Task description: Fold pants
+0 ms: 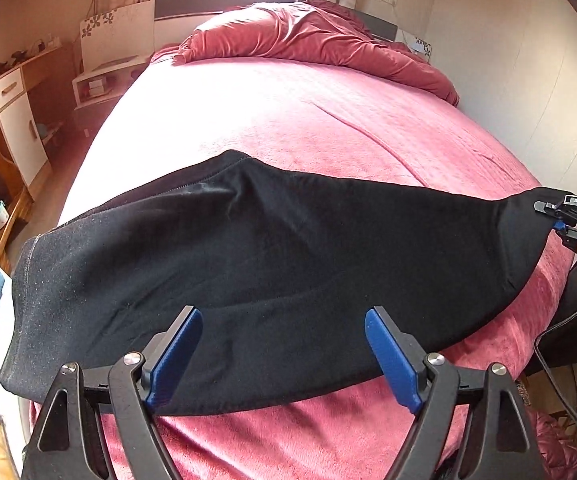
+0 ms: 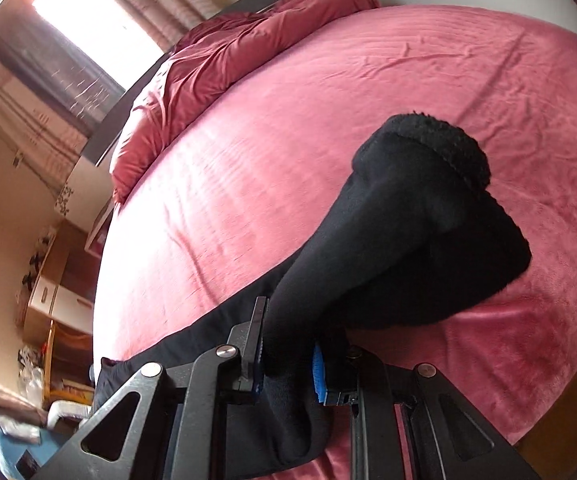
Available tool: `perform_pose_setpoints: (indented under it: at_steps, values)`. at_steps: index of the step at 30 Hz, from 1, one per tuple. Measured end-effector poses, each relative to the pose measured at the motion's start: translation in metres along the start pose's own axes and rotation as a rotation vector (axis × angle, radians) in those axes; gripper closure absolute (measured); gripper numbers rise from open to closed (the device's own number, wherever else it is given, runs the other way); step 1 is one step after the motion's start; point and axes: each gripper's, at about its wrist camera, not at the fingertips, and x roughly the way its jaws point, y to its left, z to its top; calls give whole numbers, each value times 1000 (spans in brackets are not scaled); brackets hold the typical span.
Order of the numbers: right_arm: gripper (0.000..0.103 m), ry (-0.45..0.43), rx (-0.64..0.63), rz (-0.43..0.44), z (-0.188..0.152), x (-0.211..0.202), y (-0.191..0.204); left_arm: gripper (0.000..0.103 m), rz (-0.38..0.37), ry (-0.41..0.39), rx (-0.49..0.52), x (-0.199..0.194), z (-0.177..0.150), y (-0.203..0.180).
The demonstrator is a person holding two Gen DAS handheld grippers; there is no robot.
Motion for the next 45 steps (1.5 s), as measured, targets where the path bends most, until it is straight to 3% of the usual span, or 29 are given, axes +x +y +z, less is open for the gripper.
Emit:
perform_pose_setpoints:
  at_steps: [8, 10, 17, 28, 32, 34, 36, 45]
  values:
    - [84, 31, -134, 0, -12, 1, 40, 17, -24, 22, -42, -2, -7, 7]
    - [84, 38, -191, -14, -18, 3, 56, 13, -44, 29, -65, -3, -10, 12]
    - [84, 82, -383, -13, -46, 19, 116, 9, -129, 44, -209, 1, -12, 41]
    - [84, 228, -621, 7, -118, 65, 186, 10, -239, 81, -313, 5, -9, 58]
    - [84, 275, -707, -12, -149, 83, 206, 11, -327, 140, -377, 15, -10, 63]
    - [79, 283, -746, -26, -162, 90, 211, 12, -353, 167, -417, 21, -11, 67]
    - [61, 289, -762, -17, -172, 93, 213, 13, -406, 191, -467, 26, -11, 72]
    - [35, 289, -673, 84, -178, 67, 188, 14, -576, 249, -621, 46, -1, 80]
